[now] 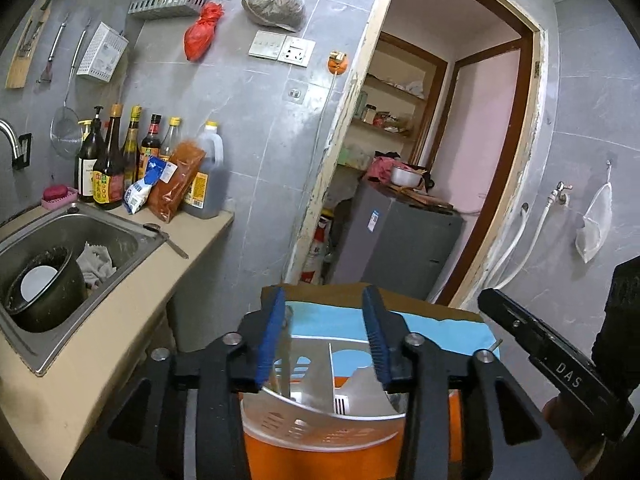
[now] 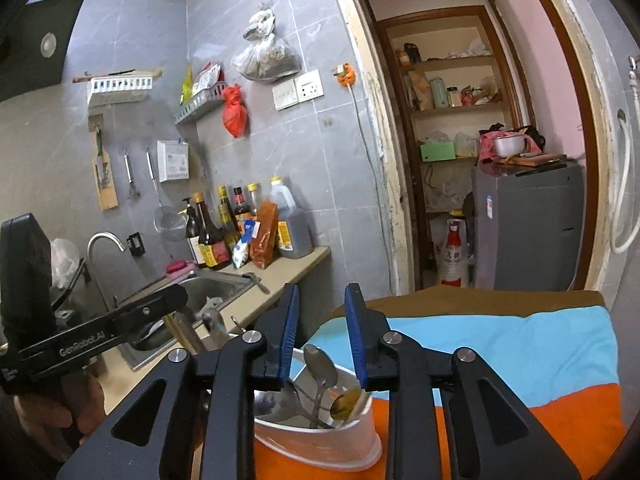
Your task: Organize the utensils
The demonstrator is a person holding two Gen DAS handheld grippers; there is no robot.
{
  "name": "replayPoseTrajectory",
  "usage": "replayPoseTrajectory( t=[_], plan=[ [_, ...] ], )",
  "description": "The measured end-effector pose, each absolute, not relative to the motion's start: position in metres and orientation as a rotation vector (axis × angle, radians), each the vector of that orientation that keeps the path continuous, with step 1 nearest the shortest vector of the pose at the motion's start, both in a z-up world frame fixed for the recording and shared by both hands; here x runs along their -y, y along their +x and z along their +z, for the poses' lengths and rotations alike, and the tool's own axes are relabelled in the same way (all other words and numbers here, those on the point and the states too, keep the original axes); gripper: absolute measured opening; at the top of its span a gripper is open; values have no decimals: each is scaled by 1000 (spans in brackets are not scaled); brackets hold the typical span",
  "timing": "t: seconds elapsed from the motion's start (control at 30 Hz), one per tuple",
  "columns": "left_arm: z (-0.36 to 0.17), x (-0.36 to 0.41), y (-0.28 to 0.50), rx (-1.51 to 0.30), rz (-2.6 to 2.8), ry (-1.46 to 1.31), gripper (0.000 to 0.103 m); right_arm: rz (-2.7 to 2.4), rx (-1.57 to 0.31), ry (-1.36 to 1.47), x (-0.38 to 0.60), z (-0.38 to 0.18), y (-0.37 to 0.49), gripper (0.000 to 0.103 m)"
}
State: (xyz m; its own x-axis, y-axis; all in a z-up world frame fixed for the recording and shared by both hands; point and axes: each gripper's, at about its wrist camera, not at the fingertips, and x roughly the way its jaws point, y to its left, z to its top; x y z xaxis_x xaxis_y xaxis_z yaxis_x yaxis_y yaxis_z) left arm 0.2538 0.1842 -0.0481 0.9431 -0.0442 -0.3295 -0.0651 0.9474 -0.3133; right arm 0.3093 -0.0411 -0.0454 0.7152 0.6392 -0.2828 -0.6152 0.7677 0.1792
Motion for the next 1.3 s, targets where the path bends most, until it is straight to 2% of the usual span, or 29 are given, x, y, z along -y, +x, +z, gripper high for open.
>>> replayPoseTrajectory(
  t=[0.07, 0.17, 0.2, 0.3, 0.43, 0.93, 1.3],
  plan=[
    [-45, -182, 250, -339, 13, -325, 47, 680, -344, 78, 44, -42, 308, 30],
    [-40, -177, 245, -330, 13, -322, 65, 652, -344, 92, 53, -37, 304, 45],
    [-39, -174, 242, -327, 19, -319, 74, 640, -344, 93, 57, -35, 301, 53],
    [-34, -165, 235, -327, 29, -322, 89, 592, -342, 95, 68, -30, 293, 77],
    [-28, -154, 225, -332, 58, -324, 94, 546, -332, 78, 86, -20, 279, 102],
    [8, -92, 127, -326, 150, -243, 95, 447, -335, 34, 172, 17, 187, 103],
    [-8, -45, 44, -372, 138, -206, 96, 414, -348, 8, 211, 12, 96, 103]
  ],
)
